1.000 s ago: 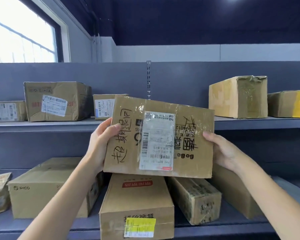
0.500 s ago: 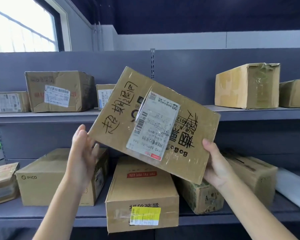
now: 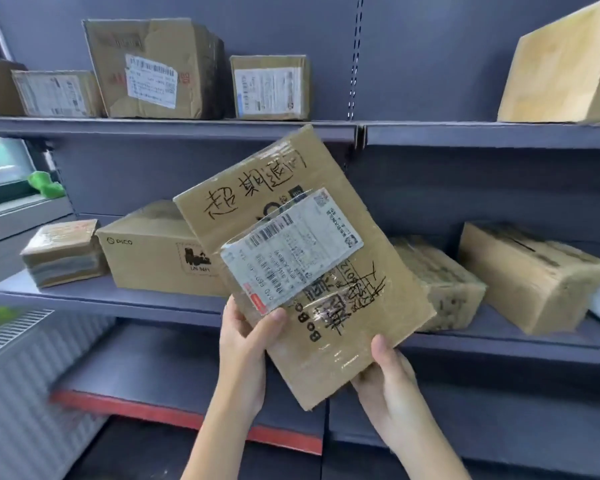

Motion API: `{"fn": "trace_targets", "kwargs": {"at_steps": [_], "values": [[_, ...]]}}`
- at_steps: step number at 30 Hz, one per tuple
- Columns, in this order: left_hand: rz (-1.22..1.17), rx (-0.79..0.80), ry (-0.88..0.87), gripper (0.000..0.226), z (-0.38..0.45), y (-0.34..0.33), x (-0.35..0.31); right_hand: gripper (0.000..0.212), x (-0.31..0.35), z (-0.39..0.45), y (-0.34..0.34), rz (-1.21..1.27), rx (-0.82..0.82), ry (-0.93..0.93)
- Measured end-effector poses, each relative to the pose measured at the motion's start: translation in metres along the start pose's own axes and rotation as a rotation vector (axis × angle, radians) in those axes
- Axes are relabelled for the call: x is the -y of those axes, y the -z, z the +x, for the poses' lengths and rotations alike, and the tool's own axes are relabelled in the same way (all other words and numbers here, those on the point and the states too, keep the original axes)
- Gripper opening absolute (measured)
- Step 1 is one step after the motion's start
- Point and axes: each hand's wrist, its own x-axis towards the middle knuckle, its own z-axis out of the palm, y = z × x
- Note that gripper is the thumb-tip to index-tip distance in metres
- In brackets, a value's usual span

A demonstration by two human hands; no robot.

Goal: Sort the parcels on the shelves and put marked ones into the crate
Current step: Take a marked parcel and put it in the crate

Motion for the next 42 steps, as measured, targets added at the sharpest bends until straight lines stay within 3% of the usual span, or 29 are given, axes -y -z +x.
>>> {"fn": "trace_targets", "kwargs": {"at_steps": [4, 7, 12, 14, 19, 24, 28, 30, 37, 42], "values": [[0.077, 0.044, 0.074, 0.057, -0.01, 0.04, -0.008, 0.101, 0.004, -0.007, 0.025, -0.088, -0.021, -0.017], [0.133, 0.129, 0.187, 0.041, -0.017, 0.068, -0.008, 0.079, 0.004, -0.004, 0.045, -0.151, -0.034, -0.119], [0.237, 0.202, 0.357, 0.04, -0.036, 0.089, 0.02, 0.072, -0.023, -0.009, 0.052, -0.469, 0.148, -0.33], [0.245, 0.199, 0.423, 0.04, -0.041, 0.094, 0.034, 0.071, -0.038, -0.012, 0.058, -0.486, 0.111, -0.397], [0.216, 0.149, 0.59, 0.045, -0.06, 0.111, 0.065, 0.093, -0.07, -0.029, 0.071, -0.382, -0.04, -0.52], [0.235, 0.137, 0.792, 0.088, -0.07, 0.134, 0.091, 0.072, -0.109, -0.044, 0.098, -0.305, -0.375, -0.635], [0.195, 0.148, 0.94, 0.072, -0.086, 0.149, 0.119, 0.052, -0.133, -0.062, 0.118, -0.325, -0.421, -0.72], [0.187, 0.158, 1.021, 0.079, -0.095, 0.153, 0.137, 0.047, -0.143, -0.07, 0.13, -0.338, -0.431, -0.752], [0.145, 0.264, 1.214, 0.069, -0.125, 0.162, 0.216, 0.051, -0.177, -0.094, 0.197, -0.307, -0.523, -0.828], [0.278, 0.329, 1.272, 0.047, -0.131, 0.157, 0.281, 0.048, -0.204, -0.096, 0.258, -0.256, -0.558, -0.884]]}}
